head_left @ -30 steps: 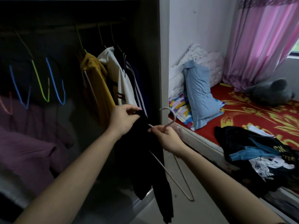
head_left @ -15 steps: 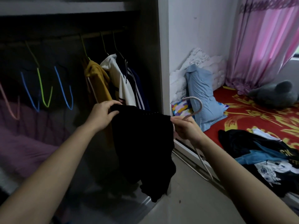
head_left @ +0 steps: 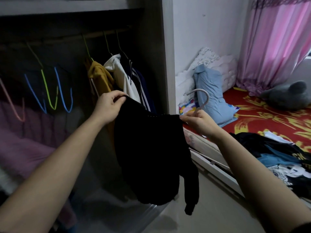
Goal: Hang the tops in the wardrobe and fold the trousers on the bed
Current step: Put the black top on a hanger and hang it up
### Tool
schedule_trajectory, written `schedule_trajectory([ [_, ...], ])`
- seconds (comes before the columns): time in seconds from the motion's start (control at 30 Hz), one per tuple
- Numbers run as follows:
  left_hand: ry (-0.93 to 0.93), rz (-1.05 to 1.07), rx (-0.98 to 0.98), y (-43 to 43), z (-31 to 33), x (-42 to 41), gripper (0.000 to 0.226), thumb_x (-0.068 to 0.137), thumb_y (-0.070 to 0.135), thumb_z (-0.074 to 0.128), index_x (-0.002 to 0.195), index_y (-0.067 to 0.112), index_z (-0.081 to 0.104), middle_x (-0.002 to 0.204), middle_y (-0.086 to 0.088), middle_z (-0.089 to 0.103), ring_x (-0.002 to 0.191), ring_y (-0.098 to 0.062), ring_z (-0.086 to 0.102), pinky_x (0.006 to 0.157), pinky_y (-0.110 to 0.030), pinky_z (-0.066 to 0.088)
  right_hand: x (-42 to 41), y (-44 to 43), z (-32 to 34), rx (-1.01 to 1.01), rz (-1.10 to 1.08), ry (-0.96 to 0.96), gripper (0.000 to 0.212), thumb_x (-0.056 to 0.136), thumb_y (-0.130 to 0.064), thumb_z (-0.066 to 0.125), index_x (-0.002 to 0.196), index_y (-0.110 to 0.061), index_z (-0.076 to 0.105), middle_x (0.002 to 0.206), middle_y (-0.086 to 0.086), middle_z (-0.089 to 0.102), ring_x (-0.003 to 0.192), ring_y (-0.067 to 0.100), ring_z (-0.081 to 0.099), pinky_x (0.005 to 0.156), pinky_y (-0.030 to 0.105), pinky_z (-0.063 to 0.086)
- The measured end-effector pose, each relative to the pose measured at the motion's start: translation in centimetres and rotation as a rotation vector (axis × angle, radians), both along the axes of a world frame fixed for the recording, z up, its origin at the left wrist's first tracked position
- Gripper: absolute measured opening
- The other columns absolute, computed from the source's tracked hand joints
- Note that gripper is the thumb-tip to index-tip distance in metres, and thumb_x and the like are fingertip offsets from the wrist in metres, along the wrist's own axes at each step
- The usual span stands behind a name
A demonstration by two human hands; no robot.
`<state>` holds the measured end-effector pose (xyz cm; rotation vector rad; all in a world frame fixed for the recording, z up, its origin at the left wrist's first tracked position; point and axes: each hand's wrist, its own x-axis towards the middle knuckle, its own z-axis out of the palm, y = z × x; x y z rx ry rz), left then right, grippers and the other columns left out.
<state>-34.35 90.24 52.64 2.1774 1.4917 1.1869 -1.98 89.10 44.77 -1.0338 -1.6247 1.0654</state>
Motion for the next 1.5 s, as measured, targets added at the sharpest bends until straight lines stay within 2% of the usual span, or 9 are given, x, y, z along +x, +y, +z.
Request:
schedule_trajectory([
  [0.13,0.091,-0.108,-0.101,-0.2,1.4,1.5,0.026,0.104,0.021,0.044,0.113,0.007,0.065,0.107,-0.013,0.063,0.101,-0.024,0.06,0.088,-0.038,0.045,-0.9,0.5,-0.4,-0.142,0.101,0.375,0.03,0.093,-0.022,0.06,0.066,-0.023,0.073,0.045,-0.01,0.036,0.038,0.004,0.03,0.041,0.017,0.02],
  [0.37,0.439,-0.208,-0.223,-0.6,-0.2,3.8,0.019,0.104,0.025,0.044,0.102,0.016,0.061,0.098,-0.001,0.06,0.094,-0.021,0.059,0.085,-0.043,0.048,-1.6,1.5,0.1,-0.064,0.16,0.105,0.022,0.095,-0.018,0.06,0.084,-0.004,0.074,0.047,-0.012,0.049,0.038,0.001,0.042,0.04,0.009,0.032],
  [0.53,0.62,-0.294,-0.31,-0.8,-3.0,6.6,0.024,0.098,0.046,0.049,0.119,0.035,0.056,0.113,0.011,0.059,0.107,-0.006,0.055,0.093,-0.031,0.045,-2.8,0.3,-0.4,-0.093,0.207,0.047,0.043,0.098,-0.015,0.057,0.059,-0.026,0.072,0.045,-0.011,0.049,0.037,0.0,0.041,0.038,0.011,0.03],
  [0.67,0.482,-0.315,-0.381,-0.6,-3.9,6.7,0.009,0.096,0.033,0.059,0.099,0.041,0.062,0.096,0.013,0.067,0.091,0.001,0.063,0.079,-0.025,0.049,-1.9,-0.7,-0.5,-0.087,0.21,0.018,0.016,0.093,-0.033,0.068,0.086,-0.024,0.078,0.067,0.004,0.066,0.046,0.009,0.044,0.042,0.019,0.033],
  [0.83,0.286,-0.249,-0.364,-0.1,-4.0,4.5,0.014,0.095,0.03,0.061,0.107,0.03,0.068,0.101,0.009,0.07,0.095,-0.002,0.065,0.09,-0.034,0.053,2.8,-1.3,-3.0,0.148,-0.049,-0.429,0.042,0.101,-0.054,0.045,0.093,-0.025,0.075,0.068,-0.004,0.065,0.057,0.009,0.057,0.059,0.032,0.048],
  [1.0,0.1,-0.22,-0.417,-0.9,-4.1,7.8,0.016,0.098,0.028,0.057,0.11,0.023,0.065,0.104,0.0,0.07,0.099,-0.017,0.066,0.095,-0.049,0.052,2.3,-1.1,-4.9,0.18,-0.134,-0.425,0.043,0.102,-0.055,0.038,0.101,-0.032,0.074,0.095,-0.001,0.073,0.089,0.012,0.067,0.088,0.041,0.053],
  [1.13,0.186,-0.12,-0.393,-0.9,-3.8,9.3,0.015,0.097,0.038,0.051,0.105,0.03,0.062,0.101,0.002,0.067,0.097,-0.018,0.063,0.093,-0.05,0.05,1.7,-1.1,-5.4,0.163,-0.131,-0.37,0.037,0.102,-0.055,0.04,0.099,-0.038,0.074,0.079,-0.003,0.069,0.075,0.013,0.064,0.076,0.04,0.053],
  [1.23,0.306,-0.007,-0.276,-1.3,-4.4,10.0,0.051,0.086,0.078,0.039,0.087,0.033,0.063,0.078,0.005,0.065,0.074,-0.015,0.062,0.068,-0.035,0.052,1.3,-1.8,-6.0,0.192,-0.126,-0.34,0.031,0.102,-0.054,0.042,0.096,-0.042,0.071,0.072,-0.006,0.065,0.065,0.008,0.059,0.064,0.033,0.048],
  [1.5,0.151,0.365,0.058,-1.0,-6.2,10.4,0.058,0.085,0.067,0.047,0.052,0.021,0.059,0.047,0.004,0.054,0.048,-0.014,0.055,0.046,-0.024,0.032,-1.8,-6.0,-8.6,0.947,-0.569,-0.596,0.034,0.093,-0.031,0.067,0.124,-0.017,0.067,0.115,0.005,0.06,0.1,0.023,0.057,0.082,0.038,0.043],
])
